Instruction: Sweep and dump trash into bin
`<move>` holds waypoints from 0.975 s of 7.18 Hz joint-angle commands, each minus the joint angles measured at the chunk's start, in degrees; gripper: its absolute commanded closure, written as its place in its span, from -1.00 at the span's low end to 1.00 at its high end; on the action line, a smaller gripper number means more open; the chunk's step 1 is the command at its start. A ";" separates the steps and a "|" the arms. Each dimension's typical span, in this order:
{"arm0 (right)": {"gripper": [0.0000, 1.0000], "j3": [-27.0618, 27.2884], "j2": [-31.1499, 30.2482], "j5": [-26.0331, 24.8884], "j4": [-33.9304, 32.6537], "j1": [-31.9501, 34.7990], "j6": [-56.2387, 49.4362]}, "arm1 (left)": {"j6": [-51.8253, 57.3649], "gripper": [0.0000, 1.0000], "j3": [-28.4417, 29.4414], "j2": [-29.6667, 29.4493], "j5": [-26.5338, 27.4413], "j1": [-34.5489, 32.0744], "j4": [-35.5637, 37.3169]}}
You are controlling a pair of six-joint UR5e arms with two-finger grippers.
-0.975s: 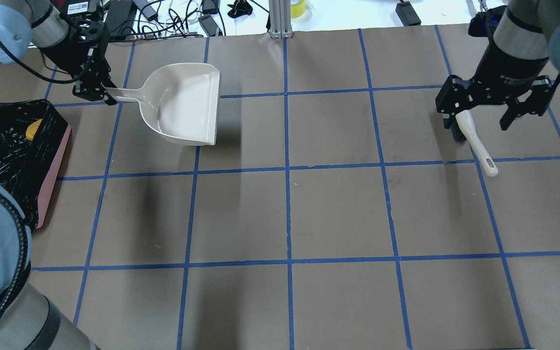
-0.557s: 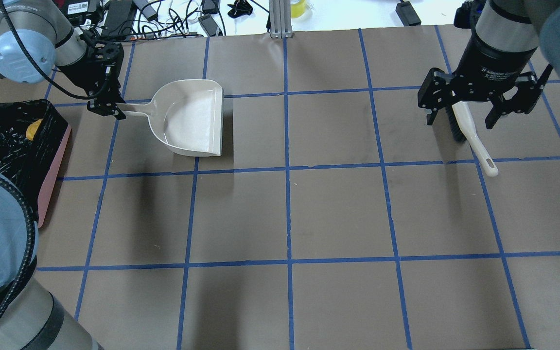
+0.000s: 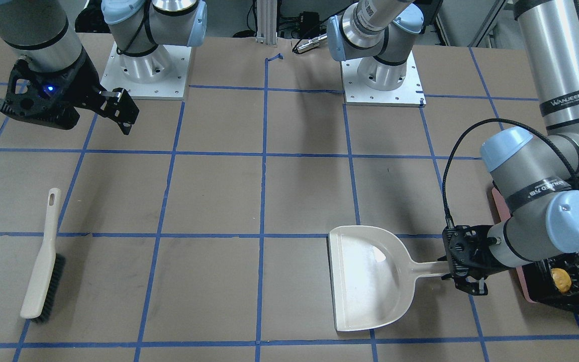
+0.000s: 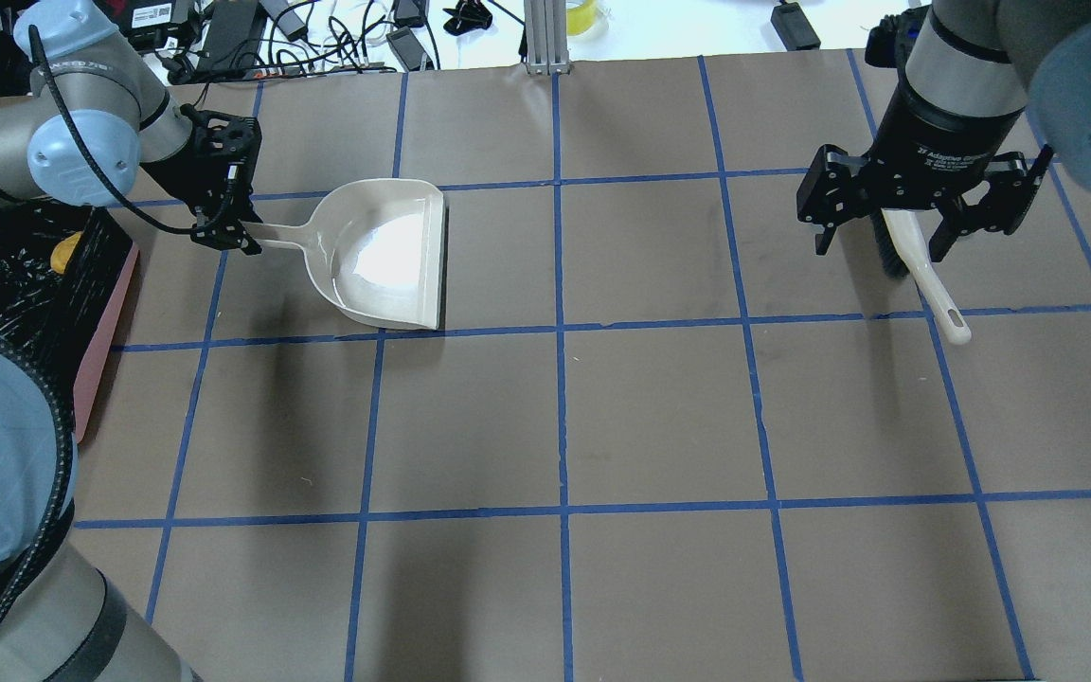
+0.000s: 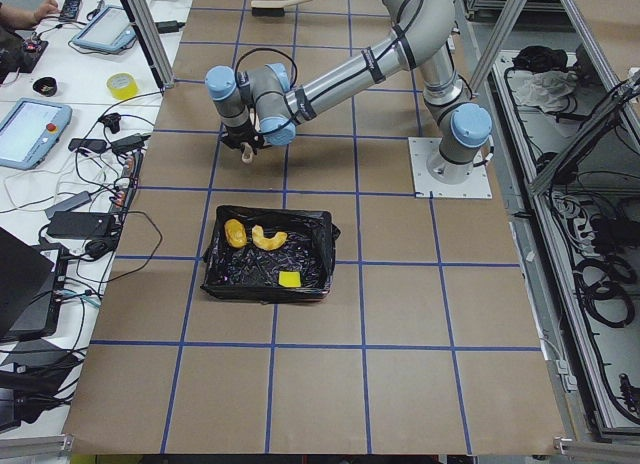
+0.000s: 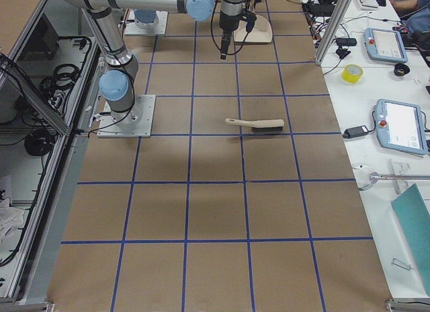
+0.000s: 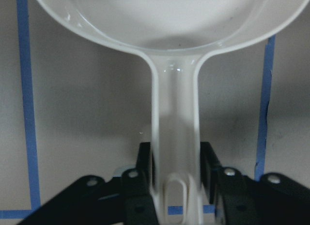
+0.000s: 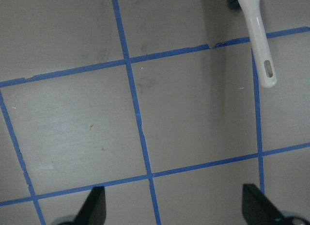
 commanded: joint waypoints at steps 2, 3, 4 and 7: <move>-0.99 0.67 -0.58 -0.17 -0.92 0.11 -0.20 | -1.47 -0.62 0.32 2.75 0.09 -0.71 -0.60; -0.99 0.40 -0.68 1.14 -1.19 0.29 0.06 | -5.48 -0.62 0.50 4.68 0.09 -2.19 -1.83; -0.99 0.40 -0.68 2.37 -1.45 0.46 0.06 | -11.09 -0.62 0.76 7.14 0.09 -4.38 -5.58; -0.99 0.58 -0.59 2.38 -1.54 0.46 0.06 | -33.22 -0.62 -0.20 13.03 0.35 -12.55 -9.40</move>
